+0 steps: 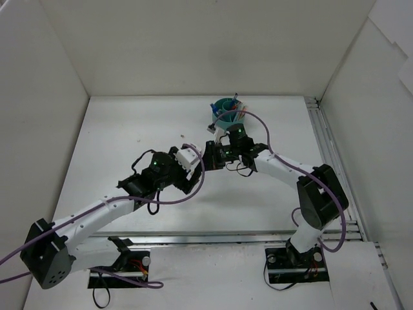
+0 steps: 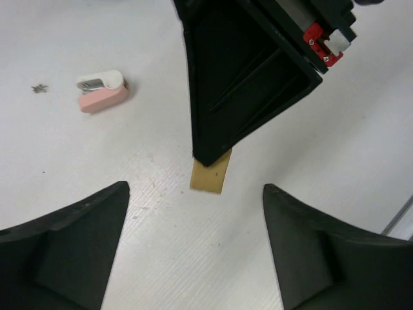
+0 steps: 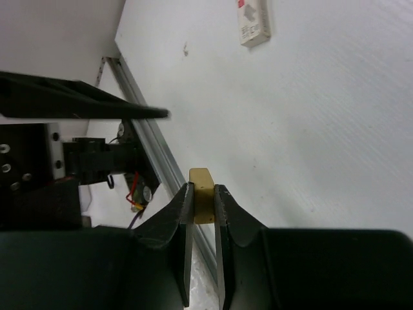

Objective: Sort the stationery into containers
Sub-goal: Place the stationery in the storage box.

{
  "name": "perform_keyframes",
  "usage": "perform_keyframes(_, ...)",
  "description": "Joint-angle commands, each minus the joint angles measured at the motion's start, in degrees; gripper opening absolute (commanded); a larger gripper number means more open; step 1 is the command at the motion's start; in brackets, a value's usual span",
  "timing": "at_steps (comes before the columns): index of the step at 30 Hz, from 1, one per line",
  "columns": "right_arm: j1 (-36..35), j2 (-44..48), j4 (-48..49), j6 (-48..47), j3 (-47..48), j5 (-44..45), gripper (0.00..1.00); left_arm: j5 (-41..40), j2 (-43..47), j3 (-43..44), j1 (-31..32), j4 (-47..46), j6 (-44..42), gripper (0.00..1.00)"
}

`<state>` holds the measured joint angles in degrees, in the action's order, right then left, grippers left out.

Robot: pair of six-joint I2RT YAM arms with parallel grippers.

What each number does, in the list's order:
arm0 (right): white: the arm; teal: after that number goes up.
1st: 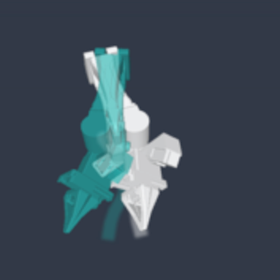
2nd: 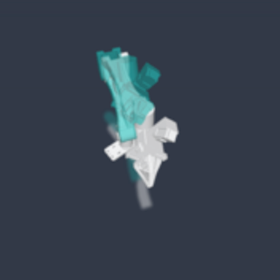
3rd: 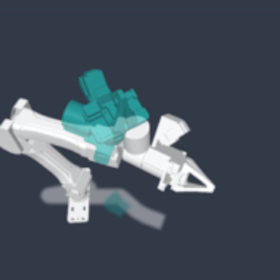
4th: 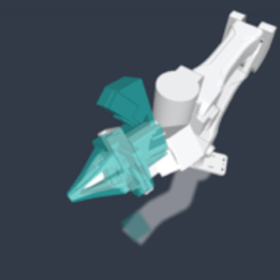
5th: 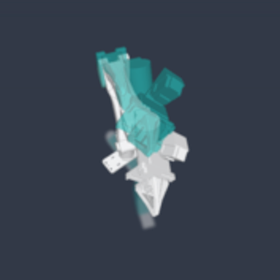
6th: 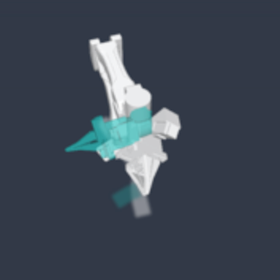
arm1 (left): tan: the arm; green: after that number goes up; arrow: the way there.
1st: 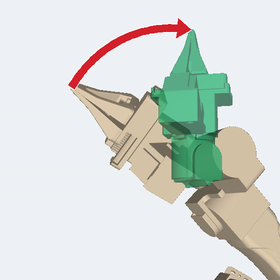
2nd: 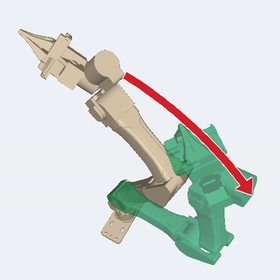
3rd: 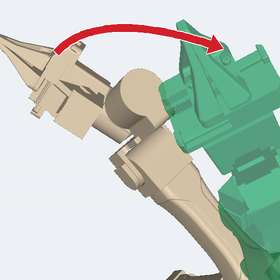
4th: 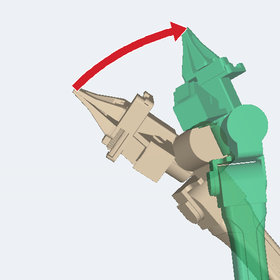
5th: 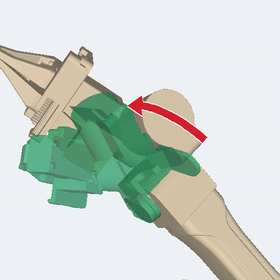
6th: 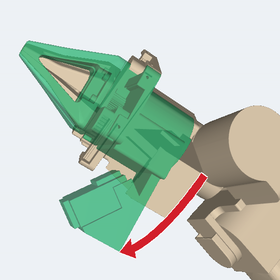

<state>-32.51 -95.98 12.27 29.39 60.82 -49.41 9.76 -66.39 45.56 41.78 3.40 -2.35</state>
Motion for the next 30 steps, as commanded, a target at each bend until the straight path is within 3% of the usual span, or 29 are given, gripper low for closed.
perform_keyframes(1, 2.88, 3.96, -3.36, -3.27, 5.62, 5.01, 0.0, -3.87, 5.65, 0.23, -0.12, -7.35, 1.21, 0.83)
perform_keyframes(2, 3.33, 4.14, -5.05, -4.33, 6.76, 7.2, 0.0, -4.91, 7.57, -0.9, -0.12, -7.44, 1.21, 0.96)
perform_keyframes(3, 4.2, 4.66, -6.37, -6.08, 9.03, 10.96, 0.0, -5.97, 8.46, -1.43, -0.12, -7.53, 3.3, 1.0)
perform_keyframes(8, 8.69, 5.81, -16.48, -13.11, 20.01, 22.66, 0.0, -14.93, 13.92, -3.72, -4.84, -3.67, 10.33, 1.0)
perform_keyframes(12, 9.4, 2.83, -20.88, -20.67, 28.9, 36.56, 0.0, -15.91, 14.8, -2.94, -11.71, 2.82, 17.37, 1.0)
perform_keyframes(22, 9.84, -21.68, -28.53, -36.75, 62.97, 49.23, 0.0, -11.36, 12.52, -0.48, -26.74, 7.59, 25.46, 1.0)
perform_keyframes(30, 9.83, -37.58, -28.71, -40.64, 79.44, 53.36, 0.0, -2.39, 6.46, 1.11, -33.61, 6.02, 25.03, 1.0)
